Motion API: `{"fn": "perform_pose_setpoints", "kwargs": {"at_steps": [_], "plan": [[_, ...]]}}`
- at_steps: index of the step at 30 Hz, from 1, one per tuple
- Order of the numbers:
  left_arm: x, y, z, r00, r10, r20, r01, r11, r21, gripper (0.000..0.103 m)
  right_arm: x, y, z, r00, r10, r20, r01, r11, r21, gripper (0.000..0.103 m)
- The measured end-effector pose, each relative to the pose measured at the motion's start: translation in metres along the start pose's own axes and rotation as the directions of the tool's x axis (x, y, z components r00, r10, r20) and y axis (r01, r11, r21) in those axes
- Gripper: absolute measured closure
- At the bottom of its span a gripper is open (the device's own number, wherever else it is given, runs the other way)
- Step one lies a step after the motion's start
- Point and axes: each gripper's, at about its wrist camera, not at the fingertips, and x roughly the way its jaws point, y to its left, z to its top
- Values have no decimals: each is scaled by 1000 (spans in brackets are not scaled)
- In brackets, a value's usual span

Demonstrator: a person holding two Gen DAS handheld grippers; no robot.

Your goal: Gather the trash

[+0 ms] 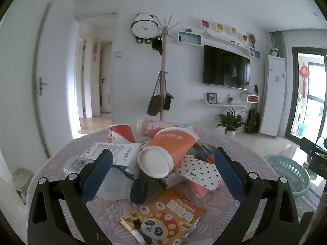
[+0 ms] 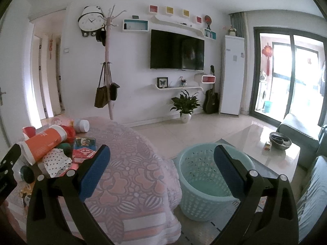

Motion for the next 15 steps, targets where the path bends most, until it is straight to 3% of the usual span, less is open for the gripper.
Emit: {"fn": "perform_pose_setpoints", "kwargs": {"at_steps": [15], "plan": [[2,5,1,1000,6,-4,-6,1000,-4,7,0,0,-1,1000,4,-1,-4,1000,-1,7]]}}
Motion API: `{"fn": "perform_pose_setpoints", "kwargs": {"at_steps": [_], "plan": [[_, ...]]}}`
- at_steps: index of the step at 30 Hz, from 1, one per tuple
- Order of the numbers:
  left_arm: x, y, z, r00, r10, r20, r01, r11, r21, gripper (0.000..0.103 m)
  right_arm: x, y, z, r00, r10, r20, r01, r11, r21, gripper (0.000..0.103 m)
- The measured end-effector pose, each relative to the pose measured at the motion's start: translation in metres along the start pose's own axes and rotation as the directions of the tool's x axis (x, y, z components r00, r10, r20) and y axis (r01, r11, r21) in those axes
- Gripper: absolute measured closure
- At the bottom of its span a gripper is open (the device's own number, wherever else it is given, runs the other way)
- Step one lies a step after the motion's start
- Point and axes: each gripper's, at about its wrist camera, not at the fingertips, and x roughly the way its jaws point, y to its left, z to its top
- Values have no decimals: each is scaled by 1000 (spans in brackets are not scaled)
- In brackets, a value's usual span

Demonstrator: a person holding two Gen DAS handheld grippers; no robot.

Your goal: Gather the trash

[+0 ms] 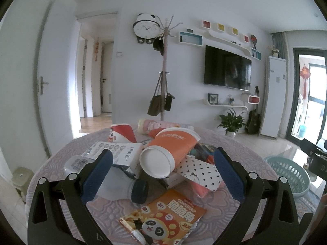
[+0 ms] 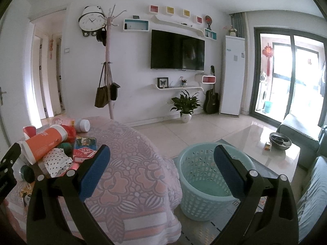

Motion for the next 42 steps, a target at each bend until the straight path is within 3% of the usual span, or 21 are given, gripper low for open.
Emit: {"fn": "perform_pose_setpoints", "kwargs": {"at_steps": [35,37,42], "plan": [[-1,6,2,1000,4,0,-4,1000,-14,7,-2,4,0,1000,-22,-2,21,999,-35,7],[-1,8,2,1000,-3,-6,3,1000,-22,7,-1,6,1,1000,-8,-7,8,999,-32,9],[-1,17,13,994,-76,-78,71,996,-54,7,3,28,4,996,79,-36,-82,993,-82,26]]}}
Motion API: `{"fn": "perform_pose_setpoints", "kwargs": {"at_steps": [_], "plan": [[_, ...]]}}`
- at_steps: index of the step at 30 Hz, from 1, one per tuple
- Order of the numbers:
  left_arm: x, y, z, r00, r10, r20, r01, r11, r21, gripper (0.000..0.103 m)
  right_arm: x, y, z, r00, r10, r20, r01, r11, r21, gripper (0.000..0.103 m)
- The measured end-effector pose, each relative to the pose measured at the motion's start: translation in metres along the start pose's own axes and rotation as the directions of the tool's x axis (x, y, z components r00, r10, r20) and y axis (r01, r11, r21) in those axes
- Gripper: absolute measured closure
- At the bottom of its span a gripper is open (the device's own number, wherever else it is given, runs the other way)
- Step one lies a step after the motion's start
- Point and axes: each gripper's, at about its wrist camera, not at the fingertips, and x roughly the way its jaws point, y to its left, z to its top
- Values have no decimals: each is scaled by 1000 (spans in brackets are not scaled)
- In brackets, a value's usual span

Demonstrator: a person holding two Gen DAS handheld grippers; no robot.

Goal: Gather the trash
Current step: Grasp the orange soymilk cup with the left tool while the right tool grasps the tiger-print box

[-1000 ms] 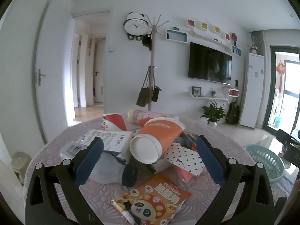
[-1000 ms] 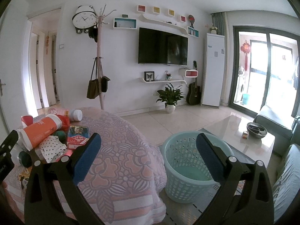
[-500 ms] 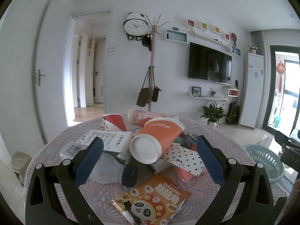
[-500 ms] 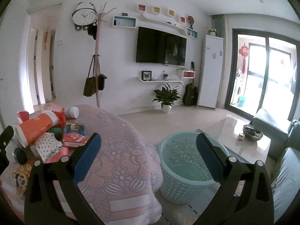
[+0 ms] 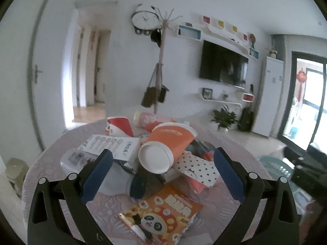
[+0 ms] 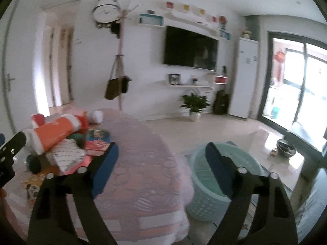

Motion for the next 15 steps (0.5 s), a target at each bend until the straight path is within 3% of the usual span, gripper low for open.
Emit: {"fn": "perform_pose_setpoints", "kwargs": {"at_steps": [3,6,10,11,15], "plan": [[4,9,22,995,-65,-79,65,998,2,7,3,11,8,998,66,-10,-66,997,-28,43],[24,13,42,977,-128,-169,135,990,29,7,11,22,18,990,136,-36,-138,989,-44,59],[64,0,63,944,-128,-305,179,973,143,12,21,36,28,974,217,-58,-220,975,-37,61],[79,-6,65,928,-128,-350,199,965,172,12,25,39,31,970,237,-63,-239,970,-36,61],[118,-9,63,882,-89,-462,195,963,187,14,49,48,39,938,329,-109,-333,943,-17,60]]}}
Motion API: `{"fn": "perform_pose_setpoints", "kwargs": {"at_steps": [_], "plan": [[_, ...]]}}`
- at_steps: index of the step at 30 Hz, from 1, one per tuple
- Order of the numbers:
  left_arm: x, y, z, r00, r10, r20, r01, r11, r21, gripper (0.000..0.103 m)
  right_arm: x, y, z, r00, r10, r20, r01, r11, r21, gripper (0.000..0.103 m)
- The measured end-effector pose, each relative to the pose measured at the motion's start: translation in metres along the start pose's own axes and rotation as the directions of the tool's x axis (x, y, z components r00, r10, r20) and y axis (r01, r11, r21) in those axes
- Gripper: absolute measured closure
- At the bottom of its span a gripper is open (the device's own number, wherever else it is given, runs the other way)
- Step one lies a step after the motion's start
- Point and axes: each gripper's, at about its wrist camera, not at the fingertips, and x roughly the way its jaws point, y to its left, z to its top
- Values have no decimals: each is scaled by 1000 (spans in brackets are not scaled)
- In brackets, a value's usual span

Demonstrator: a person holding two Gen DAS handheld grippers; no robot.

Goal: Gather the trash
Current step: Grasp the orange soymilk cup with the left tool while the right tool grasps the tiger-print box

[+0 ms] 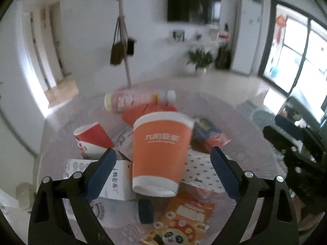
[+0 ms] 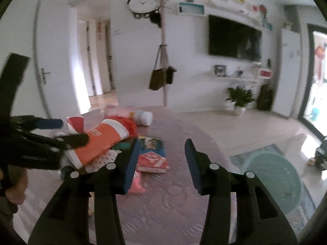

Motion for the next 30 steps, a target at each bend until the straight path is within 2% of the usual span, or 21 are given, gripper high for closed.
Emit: {"fn": "perform_pose_setpoints", "kwargs": {"at_steps": [1,4,5,6,7,9,15,19,23,25,26,30], "plan": [[7,2,2,1000,-5,-19,5,1000,3,14,10,-1,3,999,33,-29,-33,999,4,60],[28,5,1,997,-6,-78,7,1000,11,17,33,-4,9,994,59,-87,-58,998,18,59],[34,6,1,995,-7,-95,9,1000,13,23,42,-6,11,990,79,-116,-77,997,26,51],[40,6,1,994,-10,-109,12,1000,13,24,49,-7,12,986,93,-136,-89,995,36,40],[45,8,2,992,-16,-123,17,1000,5,24,56,-8,12,982,105,-154,-99,994,43,36],[54,13,0,990,-32,-139,31,999,-15,28,69,-10,12,973,127,-192,-120,992,48,34],[56,23,-10,991,-90,-100,83,994,-74,31,117,-14,7,933,170,-317,-144,984,104,29],[46,28,-14,994,-104,-33,100,989,-111,32,136,-13,-1,907,189,-375,-152,980,127,28],[35,35,-15,993,-116,16,117,981,-152,32,154,-7,-6,892,168,-420,-134,985,110,28],[32,38,-13,992,-119,35,123,979,-166,32,154,-3,-5,895,160,-417,-133,987,93,34],[31,38,-12,992,-119,41,124,977,-171,32,155,0,-6,894,155,-420,-134,988,79,47],[22,36,-11,990,-119,72,130,975,-178,32,147,2,-5,910,145,-388,-130,989,64,46]]}}
